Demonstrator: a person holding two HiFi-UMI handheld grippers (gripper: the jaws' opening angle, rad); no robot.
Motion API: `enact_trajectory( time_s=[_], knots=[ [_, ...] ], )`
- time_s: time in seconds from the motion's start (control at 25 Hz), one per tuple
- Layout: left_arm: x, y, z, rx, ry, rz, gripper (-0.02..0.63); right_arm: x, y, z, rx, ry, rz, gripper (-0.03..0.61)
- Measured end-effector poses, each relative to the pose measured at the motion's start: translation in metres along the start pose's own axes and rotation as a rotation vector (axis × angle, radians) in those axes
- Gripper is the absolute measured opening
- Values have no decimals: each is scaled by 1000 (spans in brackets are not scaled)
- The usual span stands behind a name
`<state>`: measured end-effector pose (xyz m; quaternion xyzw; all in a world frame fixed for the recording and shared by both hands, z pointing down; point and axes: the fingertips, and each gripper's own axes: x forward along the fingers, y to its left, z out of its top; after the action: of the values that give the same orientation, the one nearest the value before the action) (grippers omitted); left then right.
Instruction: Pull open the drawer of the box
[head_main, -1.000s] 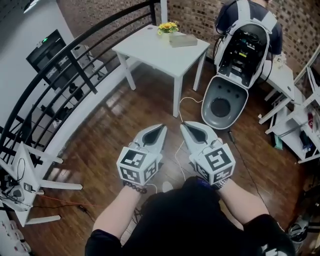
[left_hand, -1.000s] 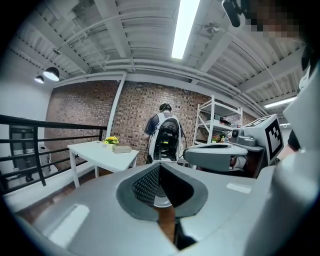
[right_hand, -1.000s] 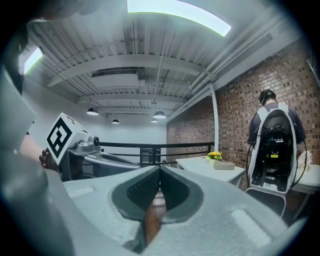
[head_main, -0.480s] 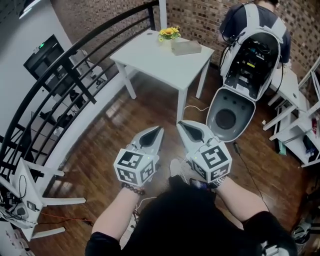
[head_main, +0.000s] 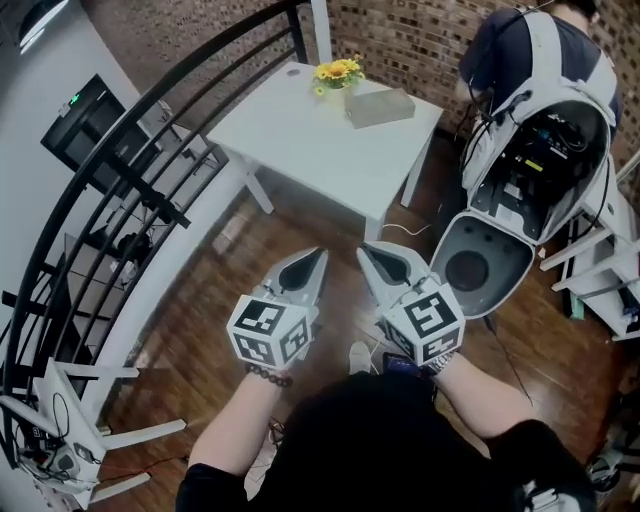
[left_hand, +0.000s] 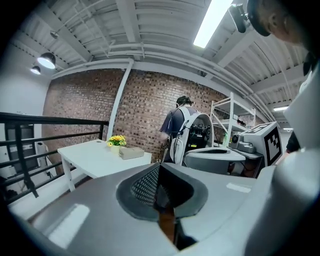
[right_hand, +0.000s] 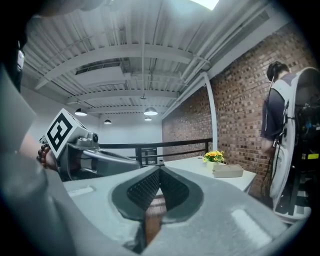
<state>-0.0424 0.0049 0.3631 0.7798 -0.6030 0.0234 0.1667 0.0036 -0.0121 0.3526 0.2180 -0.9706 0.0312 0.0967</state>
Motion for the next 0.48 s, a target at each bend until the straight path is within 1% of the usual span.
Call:
enact_trajectory(
  time_s=[0.12,0.24,0.36,0.48],
  knots=[
    [29,29,13,-6,-3,7,17,32,-24,4,0,9,1,-9],
    [53,54,22,-33,1,3,17,56,-40,9,0,13,-2,-9],
    [72,69,27,-51,12,-15,17,76,-54,9,12,28,-18,-9],
    [92,87,31,-59,25,-44,17,95,-66,14,4,29,-43,-9]
  ],
)
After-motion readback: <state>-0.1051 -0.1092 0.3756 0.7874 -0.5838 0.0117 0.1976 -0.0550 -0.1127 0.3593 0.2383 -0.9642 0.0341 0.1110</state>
